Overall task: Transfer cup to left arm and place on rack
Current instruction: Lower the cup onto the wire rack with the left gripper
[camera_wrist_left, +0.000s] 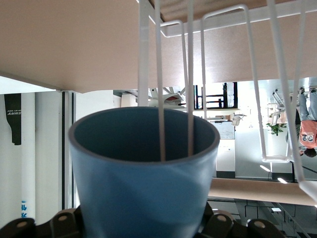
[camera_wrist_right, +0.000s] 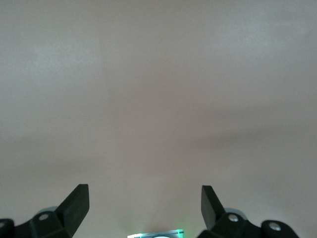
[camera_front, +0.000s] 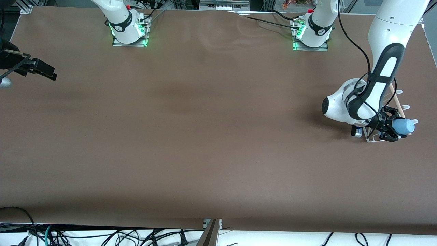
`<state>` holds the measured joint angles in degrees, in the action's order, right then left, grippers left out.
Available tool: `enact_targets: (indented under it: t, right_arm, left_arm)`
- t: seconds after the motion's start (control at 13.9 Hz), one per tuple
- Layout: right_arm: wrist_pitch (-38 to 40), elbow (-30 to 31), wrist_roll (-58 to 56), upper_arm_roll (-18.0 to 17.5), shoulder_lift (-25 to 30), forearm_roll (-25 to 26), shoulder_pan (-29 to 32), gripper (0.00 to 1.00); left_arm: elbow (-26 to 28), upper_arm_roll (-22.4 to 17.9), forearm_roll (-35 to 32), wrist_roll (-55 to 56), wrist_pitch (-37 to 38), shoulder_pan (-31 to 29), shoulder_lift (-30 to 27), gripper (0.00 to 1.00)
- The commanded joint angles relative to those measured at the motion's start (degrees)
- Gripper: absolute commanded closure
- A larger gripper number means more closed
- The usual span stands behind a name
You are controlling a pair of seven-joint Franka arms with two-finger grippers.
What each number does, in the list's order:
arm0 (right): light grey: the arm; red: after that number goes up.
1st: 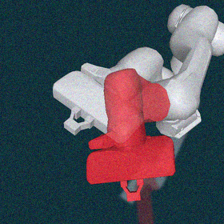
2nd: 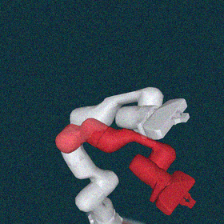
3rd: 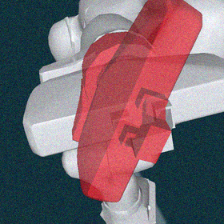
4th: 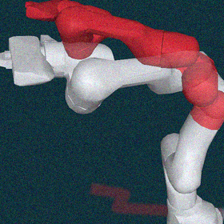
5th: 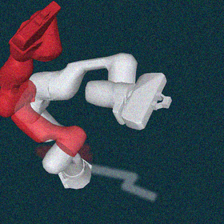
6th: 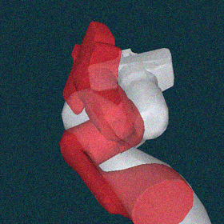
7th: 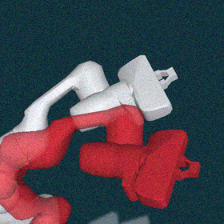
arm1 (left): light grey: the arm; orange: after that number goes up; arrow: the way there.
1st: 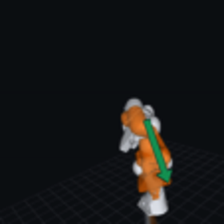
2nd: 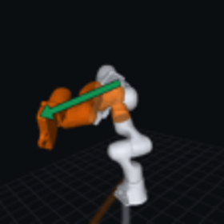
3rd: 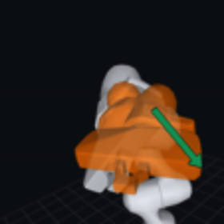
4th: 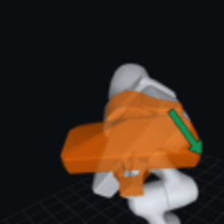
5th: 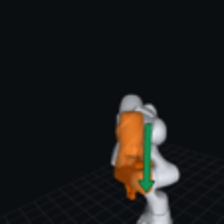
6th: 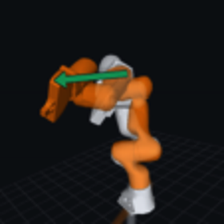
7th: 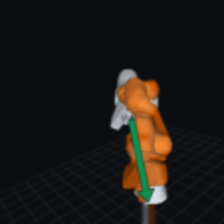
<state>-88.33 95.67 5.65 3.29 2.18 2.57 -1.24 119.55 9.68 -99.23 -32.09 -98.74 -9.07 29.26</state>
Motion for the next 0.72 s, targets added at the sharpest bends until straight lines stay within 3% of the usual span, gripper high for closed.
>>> enact_targets:
  t: [0.0, 0.29, 0.65]
  right_arm:
    - [0.45, 0.74, -0.64, -0.74, 0.81, 0.07, 1.33, 0.00]
    - [-0.35, 0.30, -0.81, -1.00, 0.46, -0.11, 1.15, 0.00]
    - [-0.17, 0.30, -0.82, -1.09, 0.46, -0.20, 1.15, 0.00]
  left_arm:
    - [-2.91, -0.10, 0.17, 0.45, 0.13, 0.28, 0.71, 0.00]
    - [-8.96, -0.01, 10.61, 0.45, -2.42, 1.60, 0.62, 0.00]
    - [-19.68, 0.34, 34.15, 0.28, -3.48, 2.39, -0.61, 0.00]
